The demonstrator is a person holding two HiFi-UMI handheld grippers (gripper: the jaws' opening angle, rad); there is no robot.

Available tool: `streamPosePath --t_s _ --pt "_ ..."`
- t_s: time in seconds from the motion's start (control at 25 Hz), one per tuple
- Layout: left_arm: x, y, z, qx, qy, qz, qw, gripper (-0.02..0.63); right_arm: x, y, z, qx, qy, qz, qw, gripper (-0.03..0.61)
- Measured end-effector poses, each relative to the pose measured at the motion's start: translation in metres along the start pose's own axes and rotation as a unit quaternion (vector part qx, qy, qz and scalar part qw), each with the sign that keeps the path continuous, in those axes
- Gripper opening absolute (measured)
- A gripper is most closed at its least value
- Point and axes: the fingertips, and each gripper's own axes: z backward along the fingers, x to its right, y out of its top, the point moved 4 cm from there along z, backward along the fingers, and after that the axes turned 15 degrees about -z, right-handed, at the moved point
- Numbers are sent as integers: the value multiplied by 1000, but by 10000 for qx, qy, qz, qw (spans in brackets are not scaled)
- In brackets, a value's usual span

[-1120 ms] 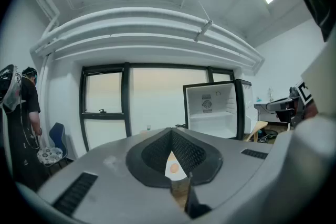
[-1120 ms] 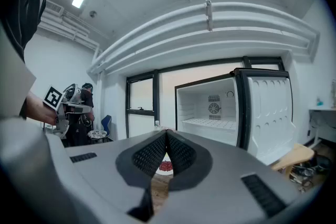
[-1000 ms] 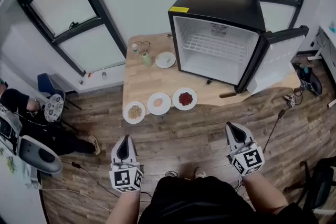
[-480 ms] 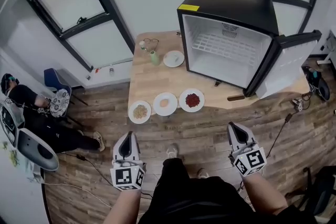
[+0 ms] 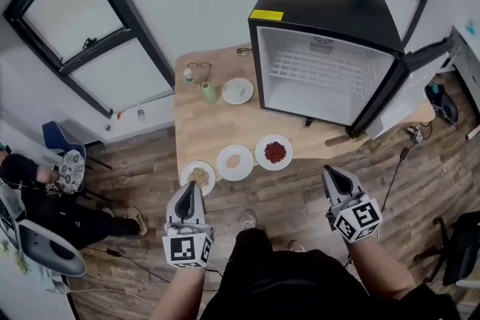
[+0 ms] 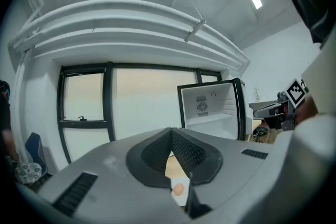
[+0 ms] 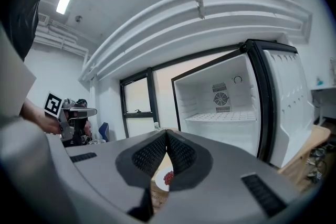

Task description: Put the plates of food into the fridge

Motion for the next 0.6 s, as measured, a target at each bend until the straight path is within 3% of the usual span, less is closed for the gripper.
streamPosePath --t_s 0.36,0.6 --pt "-45 -25 -72 224 -812 89 9964 3 0 -20 -66 -121 -812 -459 9956 21" --pt "-71 -34 -113 475 -1300 131 9903 3 -21 -13 -102 108 -1053 -666 9922 21"
